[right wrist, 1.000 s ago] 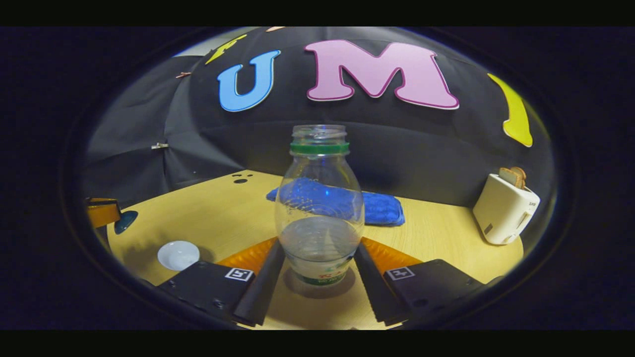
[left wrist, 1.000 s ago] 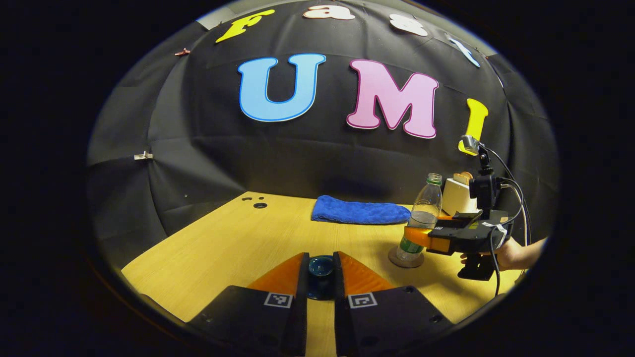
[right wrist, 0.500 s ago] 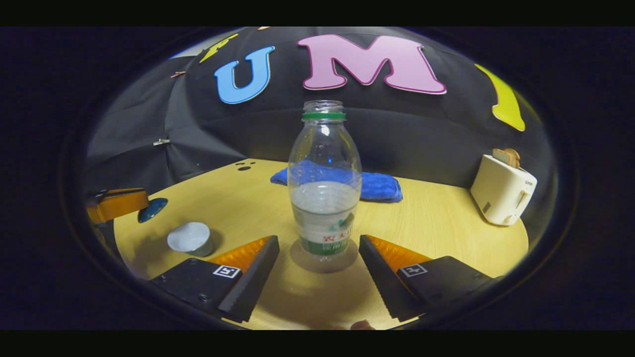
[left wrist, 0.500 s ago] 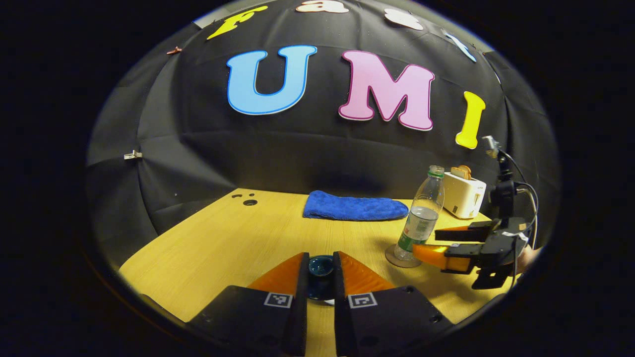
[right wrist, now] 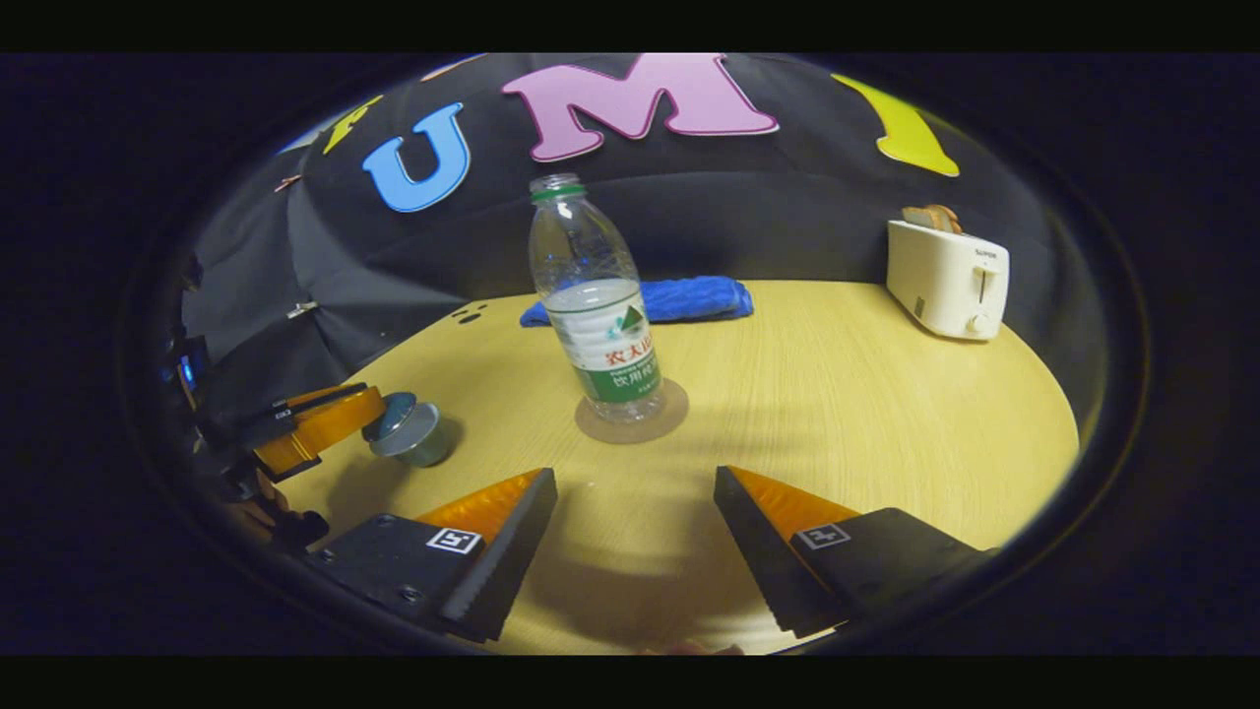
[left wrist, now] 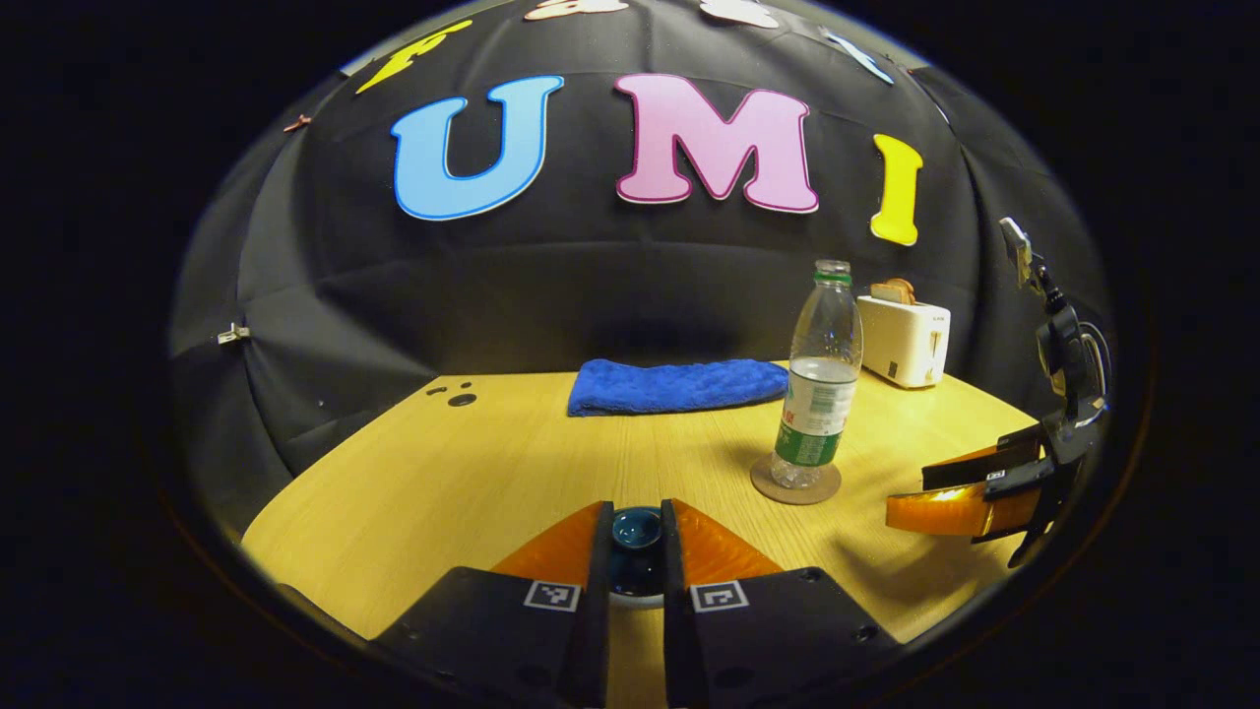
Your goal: Open the teacup lid with one hand, grasp the water bottle and pour water into the teacup with the other hand; after pouring, place the water bottle on the coaster and then close the teacup lid.
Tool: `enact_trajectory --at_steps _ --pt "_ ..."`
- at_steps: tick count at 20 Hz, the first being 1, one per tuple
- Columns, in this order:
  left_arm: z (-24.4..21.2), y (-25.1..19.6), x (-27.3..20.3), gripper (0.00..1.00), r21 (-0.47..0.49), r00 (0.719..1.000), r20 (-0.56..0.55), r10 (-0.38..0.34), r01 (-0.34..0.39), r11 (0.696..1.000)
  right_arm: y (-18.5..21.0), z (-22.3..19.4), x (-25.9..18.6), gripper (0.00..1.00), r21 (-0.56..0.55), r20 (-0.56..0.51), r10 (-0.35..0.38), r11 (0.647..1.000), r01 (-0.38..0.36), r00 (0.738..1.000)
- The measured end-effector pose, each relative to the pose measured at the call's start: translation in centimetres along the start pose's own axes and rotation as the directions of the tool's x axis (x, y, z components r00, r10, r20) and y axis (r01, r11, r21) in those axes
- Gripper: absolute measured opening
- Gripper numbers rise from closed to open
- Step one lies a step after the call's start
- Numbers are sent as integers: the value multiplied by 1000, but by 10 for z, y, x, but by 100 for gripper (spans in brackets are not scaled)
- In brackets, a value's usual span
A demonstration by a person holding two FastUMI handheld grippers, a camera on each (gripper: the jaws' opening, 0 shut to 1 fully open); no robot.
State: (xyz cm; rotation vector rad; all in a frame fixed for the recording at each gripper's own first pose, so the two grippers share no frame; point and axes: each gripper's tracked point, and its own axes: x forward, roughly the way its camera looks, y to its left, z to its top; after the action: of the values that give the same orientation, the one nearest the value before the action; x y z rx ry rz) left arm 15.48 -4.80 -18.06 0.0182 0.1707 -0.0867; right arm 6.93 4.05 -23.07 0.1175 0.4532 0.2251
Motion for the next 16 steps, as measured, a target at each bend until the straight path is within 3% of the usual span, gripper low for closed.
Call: enact_trajectory --at_steps 6,9,10,11,14,16 --pt "-11 0 7 24 18 1000 -23 10 -10 1000 -9 10 -9 99 -29 35 -35 999 36 999" --pt "-12 0 9 30 22 1000 -23 12 -11 1000 -6 9 -12 99 -56 40 -37 998 40 998" --pt "-13 1 8 27 26 1000 -23 15 -14 1000 -4 9 -13 99 -62 40 -35 997 38 999" --pt "-13 0 9 33 32 1000 -23 17 -16 999 -2 9 -14 99 -66 40 -33 997 36 999" --pt "-6 -1 5 32 40 1000 -6 16 -16 999 1 11 -20 100 -73 45 -40 996 43 998" --pt "5 -3 -3 58 50 1000 15 4 -5 999 1 17 -27 100 -72 49 -54 996 57 997"
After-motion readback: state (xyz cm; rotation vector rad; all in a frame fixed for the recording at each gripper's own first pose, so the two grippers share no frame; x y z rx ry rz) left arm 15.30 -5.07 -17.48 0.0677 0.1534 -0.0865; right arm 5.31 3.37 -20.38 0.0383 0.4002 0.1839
